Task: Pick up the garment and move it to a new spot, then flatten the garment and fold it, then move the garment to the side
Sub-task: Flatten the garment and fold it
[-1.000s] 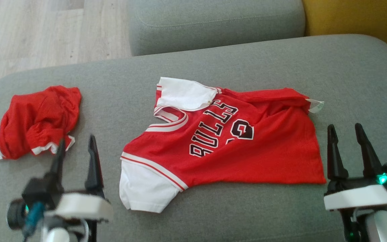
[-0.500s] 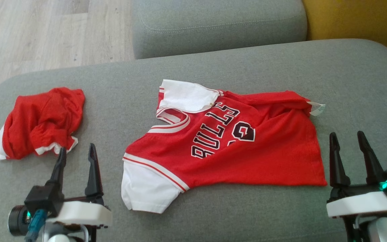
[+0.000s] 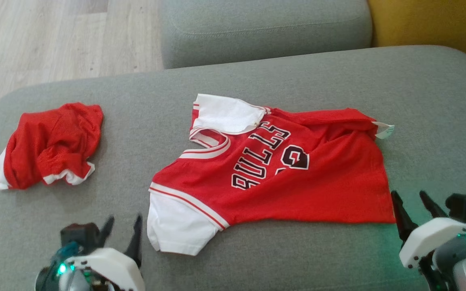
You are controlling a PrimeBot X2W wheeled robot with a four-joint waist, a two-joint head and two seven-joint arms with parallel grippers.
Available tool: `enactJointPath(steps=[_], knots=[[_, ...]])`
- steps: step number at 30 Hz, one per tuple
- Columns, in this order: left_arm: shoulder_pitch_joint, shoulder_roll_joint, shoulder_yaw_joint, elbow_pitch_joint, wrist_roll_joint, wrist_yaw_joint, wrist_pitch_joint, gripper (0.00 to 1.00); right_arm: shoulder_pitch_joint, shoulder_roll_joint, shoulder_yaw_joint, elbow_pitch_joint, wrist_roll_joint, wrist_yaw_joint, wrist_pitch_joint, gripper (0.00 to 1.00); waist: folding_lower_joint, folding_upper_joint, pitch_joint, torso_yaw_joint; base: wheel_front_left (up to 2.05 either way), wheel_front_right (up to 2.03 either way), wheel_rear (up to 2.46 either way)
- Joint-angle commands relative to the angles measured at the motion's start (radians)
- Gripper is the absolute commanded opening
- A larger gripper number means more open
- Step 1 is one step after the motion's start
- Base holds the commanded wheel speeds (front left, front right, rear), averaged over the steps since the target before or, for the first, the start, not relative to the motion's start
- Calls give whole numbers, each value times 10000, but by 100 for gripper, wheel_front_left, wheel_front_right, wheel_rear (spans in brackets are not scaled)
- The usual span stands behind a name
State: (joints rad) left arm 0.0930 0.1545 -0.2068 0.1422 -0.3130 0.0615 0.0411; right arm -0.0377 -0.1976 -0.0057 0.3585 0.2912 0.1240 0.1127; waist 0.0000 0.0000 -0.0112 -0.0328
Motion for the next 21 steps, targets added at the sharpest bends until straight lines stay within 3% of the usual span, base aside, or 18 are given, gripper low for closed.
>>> enactJointPath(steps=[1, 4, 10, 21], knots=[[-275, 228, 298, -324, -63, -34, 290, 100, -492, -194, 180, -226, 73, 67, 205, 100, 0, 0, 33, 34, 0, 0, 0], [-152, 442, 104, -649, -235, -142, 1553, 100, -715, -103, 0, 198, 267, 67, 1210, 100, 0, 0, 169, 131, 0, 0, 0], [-232, 459, -285, -900, -507, -435, 2513, 100, -1177, 316, -624, 965, 389, 67, 2352, 100, 0, 0, 557, 300, 0, 0, 0], [-1063, 459, -451, 220, -791, -871, 2603, 100, -1582, 617, -516, 1631, 430, 67, 2682, 100, 0, 0, 1020, 347, 0, 0, 0]])
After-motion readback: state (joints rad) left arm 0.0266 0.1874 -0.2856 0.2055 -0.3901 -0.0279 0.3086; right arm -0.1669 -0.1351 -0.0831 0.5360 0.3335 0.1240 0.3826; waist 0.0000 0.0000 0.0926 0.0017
